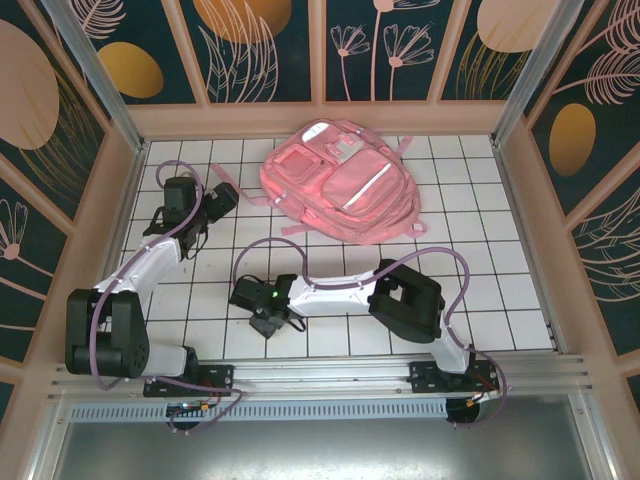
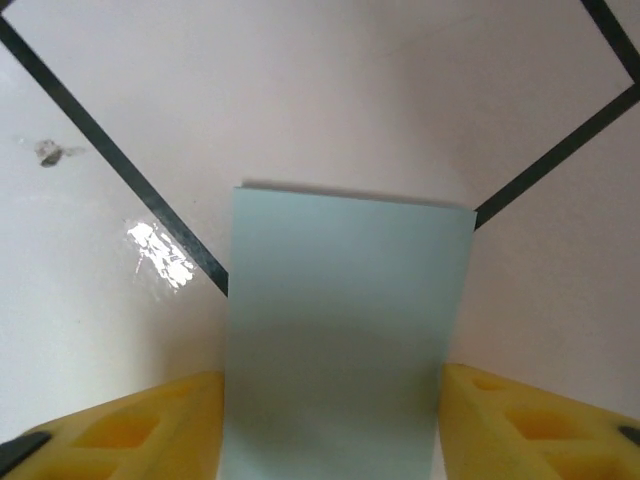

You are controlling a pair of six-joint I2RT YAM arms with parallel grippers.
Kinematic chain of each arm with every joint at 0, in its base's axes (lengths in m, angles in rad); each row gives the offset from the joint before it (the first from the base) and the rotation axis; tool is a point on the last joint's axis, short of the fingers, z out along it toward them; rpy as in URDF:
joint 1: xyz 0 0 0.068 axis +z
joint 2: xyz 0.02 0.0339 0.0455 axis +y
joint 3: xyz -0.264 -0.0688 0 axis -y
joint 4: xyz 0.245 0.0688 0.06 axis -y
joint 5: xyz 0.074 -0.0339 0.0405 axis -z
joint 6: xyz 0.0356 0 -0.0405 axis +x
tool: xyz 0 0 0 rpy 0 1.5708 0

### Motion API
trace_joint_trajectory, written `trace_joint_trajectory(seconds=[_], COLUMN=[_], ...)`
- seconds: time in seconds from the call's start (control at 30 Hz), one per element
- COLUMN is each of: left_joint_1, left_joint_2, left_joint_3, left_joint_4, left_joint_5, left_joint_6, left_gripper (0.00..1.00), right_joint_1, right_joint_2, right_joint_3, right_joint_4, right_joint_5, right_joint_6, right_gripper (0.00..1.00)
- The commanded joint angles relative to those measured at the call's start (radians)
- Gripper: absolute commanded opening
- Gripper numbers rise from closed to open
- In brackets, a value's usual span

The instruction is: Pack the student bag

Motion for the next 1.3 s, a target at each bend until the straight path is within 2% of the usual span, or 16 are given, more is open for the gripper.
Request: trace_joint_trajectory(seconds=[0.0, 0.2, 0.37, 0.47, 0.7, 0.93, 1.1, 1.27], left_joint_1=[0.005, 0.006, 0.005, 0.004, -0.016, -0.201, -0.343, -0.479], left_joint_2=[-0.021, -0.018, -0.023, -0.024, -0.014, 0.08, 0.23, 0.384], left_joint_3=[-0.014, -0.012, -0.011, -0.003, 0.016, 0.173, 0.345, 0.516], left_joint_4=[0.015, 0.018, 0.021, 0.026, 0.065, -0.005, -0.08, -0.146], left_joint_5=[0.011, 0.025, 0.043, 0.078, 0.17, 0.076, 0.014, -0.064], left_joint_6=[-0.012, -0.019, -0.024, -0.018, -0.019, 0.062, 0.142, 0.237], left_gripper=[0.99, 0.99, 0.99, 0.98, 0.87, 0.84, 0.8, 0.78], right_joint_1=[-0.015, -0.041, -0.083, -0.13, -0.297, -0.533, -0.73, -0.949], right_joint_2=[0.039, 0.035, -0.011, -0.078, -0.267, -0.47, -0.591, -0.687], right_joint_3=[-0.053, -0.054, -0.053, -0.056, -0.139, -0.231, -0.32, -0.441], right_joint_4=[-0.021, -0.019, -0.009, 0.013, 0.109, 0.167, 0.189, 0.241], right_joint_5=[-0.007, 0.014, -0.011, -0.076, -0.194, -0.184, -0.127, -0.167], right_joint_6=[0.005, 0.016, 0.029, 0.041, 0.086, 0.118, 0.156, 0.201], right_gripper=[0.49, 0.36, 0.36, 0.36, 0.34, 0.34, 0.34, 0.35])
